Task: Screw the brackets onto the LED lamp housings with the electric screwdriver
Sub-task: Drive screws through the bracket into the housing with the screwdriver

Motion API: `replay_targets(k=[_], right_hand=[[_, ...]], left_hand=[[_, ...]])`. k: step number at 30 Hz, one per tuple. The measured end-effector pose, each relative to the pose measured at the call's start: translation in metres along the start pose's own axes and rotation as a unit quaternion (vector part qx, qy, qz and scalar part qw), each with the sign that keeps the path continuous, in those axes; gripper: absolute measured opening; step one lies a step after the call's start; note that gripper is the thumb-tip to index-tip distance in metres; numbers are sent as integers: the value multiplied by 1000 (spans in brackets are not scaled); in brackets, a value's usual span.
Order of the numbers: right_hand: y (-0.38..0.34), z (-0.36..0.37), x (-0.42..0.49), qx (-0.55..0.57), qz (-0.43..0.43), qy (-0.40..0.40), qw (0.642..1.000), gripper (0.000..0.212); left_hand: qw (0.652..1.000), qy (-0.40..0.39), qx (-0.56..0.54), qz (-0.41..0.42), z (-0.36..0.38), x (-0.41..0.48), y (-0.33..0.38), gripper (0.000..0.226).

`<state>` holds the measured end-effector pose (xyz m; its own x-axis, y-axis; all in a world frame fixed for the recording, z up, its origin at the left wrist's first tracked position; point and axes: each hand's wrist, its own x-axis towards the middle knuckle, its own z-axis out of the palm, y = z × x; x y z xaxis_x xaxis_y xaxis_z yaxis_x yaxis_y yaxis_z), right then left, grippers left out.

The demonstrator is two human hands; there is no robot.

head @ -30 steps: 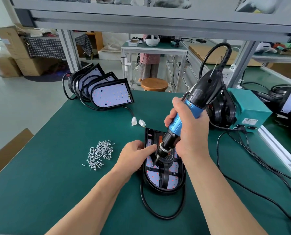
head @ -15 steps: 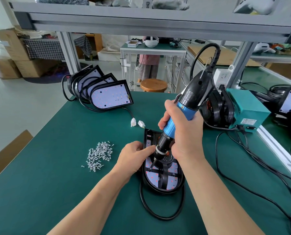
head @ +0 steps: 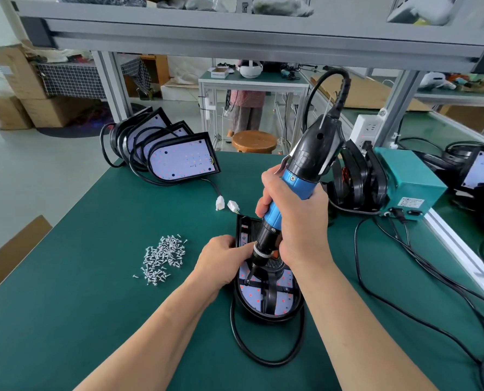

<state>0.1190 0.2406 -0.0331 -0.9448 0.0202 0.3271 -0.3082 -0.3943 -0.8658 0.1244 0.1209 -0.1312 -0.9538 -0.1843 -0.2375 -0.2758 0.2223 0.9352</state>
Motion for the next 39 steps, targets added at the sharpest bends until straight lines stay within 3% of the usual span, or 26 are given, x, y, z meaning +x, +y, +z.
replay_targets(k=[8,16,20,30,35,39], right_hand=[[4,2,1,12,-1,-65,998,34],[2,4,0,25,23,-173,984,22],[0,1,-1,40,29,-152,987,7],[-6,-17,0,101,35,-144,984,9],[-3,-27,-2,99,26,-75,992,9],[-17,-17,3,34,-29,-152,987,14]], left_hand=[[999,29,28,15,1,-1,2,51],[999,31,27,4,2,-2,-2,33],[999,26,32,6,1,-2,-2,36],[1000,1,18,19,-2,-4,1,59],[999,-6,28,15,1,-4,2,64],[1000,-4,18,8,-3,-4,1,65]])
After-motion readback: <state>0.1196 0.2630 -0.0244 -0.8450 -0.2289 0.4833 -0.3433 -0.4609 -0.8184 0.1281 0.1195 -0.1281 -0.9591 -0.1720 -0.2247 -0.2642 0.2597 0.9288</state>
